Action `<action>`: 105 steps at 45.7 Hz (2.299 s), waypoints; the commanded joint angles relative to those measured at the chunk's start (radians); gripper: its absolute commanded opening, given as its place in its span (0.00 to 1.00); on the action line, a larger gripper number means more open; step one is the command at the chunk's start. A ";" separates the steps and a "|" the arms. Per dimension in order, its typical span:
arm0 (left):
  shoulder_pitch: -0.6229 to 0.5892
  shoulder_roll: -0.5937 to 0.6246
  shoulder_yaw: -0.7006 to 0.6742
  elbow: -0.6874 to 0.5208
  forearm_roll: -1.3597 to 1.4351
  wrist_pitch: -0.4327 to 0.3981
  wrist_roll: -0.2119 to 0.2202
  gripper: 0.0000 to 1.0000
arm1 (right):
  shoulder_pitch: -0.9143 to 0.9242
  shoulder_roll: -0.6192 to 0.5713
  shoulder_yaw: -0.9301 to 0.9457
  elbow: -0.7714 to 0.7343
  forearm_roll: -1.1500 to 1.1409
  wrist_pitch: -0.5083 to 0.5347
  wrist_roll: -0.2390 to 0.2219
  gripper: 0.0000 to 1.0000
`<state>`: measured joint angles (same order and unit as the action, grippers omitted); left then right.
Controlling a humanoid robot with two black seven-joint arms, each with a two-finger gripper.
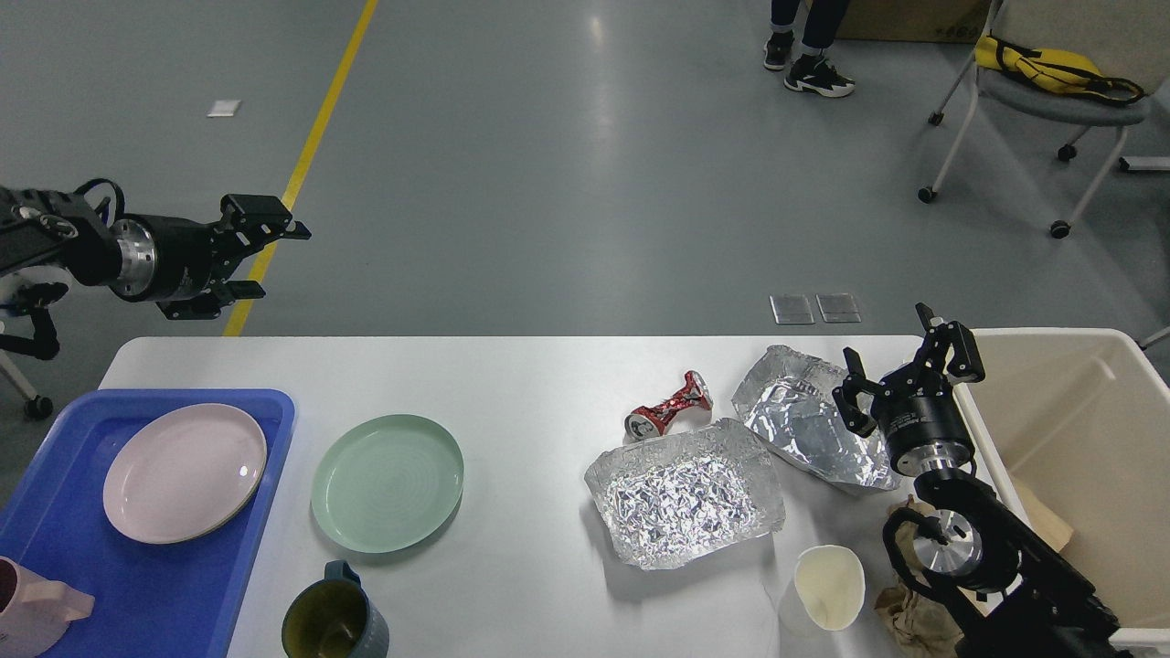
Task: Tidy desktop
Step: 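Swing the left arm up and over toward the dark mug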
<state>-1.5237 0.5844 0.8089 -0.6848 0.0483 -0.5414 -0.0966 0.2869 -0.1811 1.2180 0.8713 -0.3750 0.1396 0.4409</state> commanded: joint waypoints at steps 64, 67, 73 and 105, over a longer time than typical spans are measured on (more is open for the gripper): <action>-0.578 -0.379 0.596 -0.453 0.005 -0.008 -0.005 0.96 | 0.000 0.000 0.000 0.000 -0.001 0.000 -0.001 1.00; -0.579 -0.379 0.596 -0.453 0.004 -0.008 -0.005 0.96 | 0.000 0.000 0.000 0.000 -0.001 0.000 0.001 1.00; -0.581 -0.403 0.595 -0.453 0.005 -0.008 -0.005 0.96 | 0.000 0.000 0.000 0.000 -0.001 0.000 -0.001 1.00; -0.564 -0.408 0.595 -0.453 0.005 -0.008 -0.003 0.96 | 0.000 0.000 0.000 0.000 0.001 0.000 -0.001 1.00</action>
<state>-2.0888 0.1756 1.4030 -1.1385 0.0535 -0.5493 -0.0998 0.2869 -0.1811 1.2180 0.8713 -0.3744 0.1396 0.4405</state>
